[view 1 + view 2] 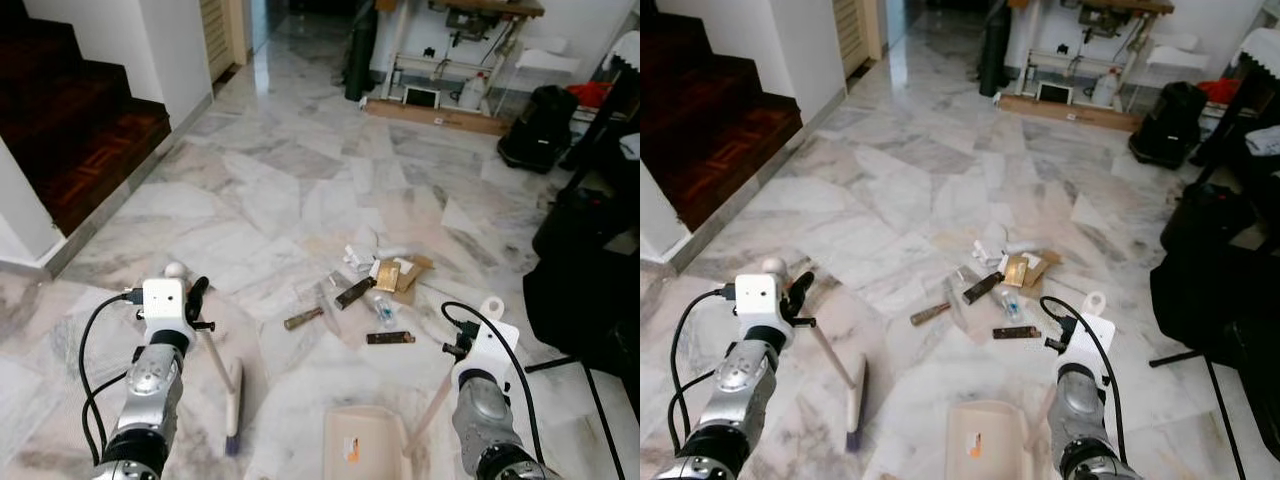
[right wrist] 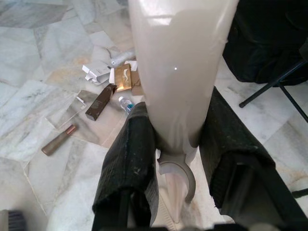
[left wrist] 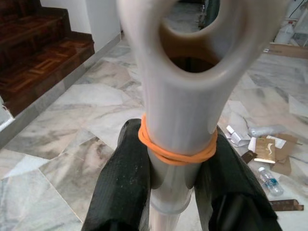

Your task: Sweep floor

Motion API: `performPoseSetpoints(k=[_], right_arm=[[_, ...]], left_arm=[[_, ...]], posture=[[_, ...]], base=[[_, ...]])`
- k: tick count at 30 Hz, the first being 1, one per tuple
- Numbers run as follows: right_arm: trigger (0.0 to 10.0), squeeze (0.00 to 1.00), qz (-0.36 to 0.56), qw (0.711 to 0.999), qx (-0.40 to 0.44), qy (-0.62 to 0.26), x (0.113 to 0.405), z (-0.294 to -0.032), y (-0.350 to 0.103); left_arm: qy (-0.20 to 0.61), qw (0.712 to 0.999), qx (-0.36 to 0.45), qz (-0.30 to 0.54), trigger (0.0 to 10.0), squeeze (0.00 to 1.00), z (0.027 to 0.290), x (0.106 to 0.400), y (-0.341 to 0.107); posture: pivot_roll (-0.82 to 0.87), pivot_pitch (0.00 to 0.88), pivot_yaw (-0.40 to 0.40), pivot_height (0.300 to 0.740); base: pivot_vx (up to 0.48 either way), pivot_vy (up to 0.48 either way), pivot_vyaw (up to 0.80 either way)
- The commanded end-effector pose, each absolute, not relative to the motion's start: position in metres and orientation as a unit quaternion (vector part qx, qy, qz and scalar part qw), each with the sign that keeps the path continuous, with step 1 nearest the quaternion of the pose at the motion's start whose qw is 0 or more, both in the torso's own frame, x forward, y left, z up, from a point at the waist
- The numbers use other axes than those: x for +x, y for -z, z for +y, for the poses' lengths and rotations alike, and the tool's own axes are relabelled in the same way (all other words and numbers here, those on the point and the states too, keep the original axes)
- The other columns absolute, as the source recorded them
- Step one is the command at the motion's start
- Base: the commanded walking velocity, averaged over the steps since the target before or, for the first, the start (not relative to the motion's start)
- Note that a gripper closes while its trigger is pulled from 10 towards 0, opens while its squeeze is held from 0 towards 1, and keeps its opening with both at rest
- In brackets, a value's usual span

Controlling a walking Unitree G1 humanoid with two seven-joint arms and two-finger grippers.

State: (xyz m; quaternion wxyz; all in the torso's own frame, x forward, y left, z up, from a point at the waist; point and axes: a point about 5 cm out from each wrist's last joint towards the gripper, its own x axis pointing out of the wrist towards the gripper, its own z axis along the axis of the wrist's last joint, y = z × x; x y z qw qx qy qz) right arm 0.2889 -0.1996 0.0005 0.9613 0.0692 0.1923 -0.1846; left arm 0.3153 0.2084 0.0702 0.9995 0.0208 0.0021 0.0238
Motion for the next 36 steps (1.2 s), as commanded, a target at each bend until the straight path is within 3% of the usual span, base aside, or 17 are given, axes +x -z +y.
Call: performPoseSetpoints(k=[1,12,36], right_arm=[[10.0,0.00,0.210,0.958,0.091,0.173,0.285,-0.192,0.006],[10.0,0.00,0.215,0.960,0.091,0.154,0.285,-0.182,0.008],[10.0,0.00,0.220,0.961,0.091,0.139,0.285,-0.174,0.009]], left_arm=[[-0.019,0.999,0.017,-0.026,10.0,0.00,0.205,0.322,-0.084],[-0.017,0.999,0.021,-0.030,10.0,0.00,0.204,0.323,-0.086],[-0.006,0.999,0.030,-0.038,10.0,0.00,0.200,0.325,-0.091]], posture=[[0.06,0.031,-0.076,0.740],[0.06,0.039,-0.076,0.740],[0.07,0.015,-0.071,0.740]], base=[[0.000,0.000,0.00],[0.241,0.000,0.00],[0.446,0.000,0.00]])
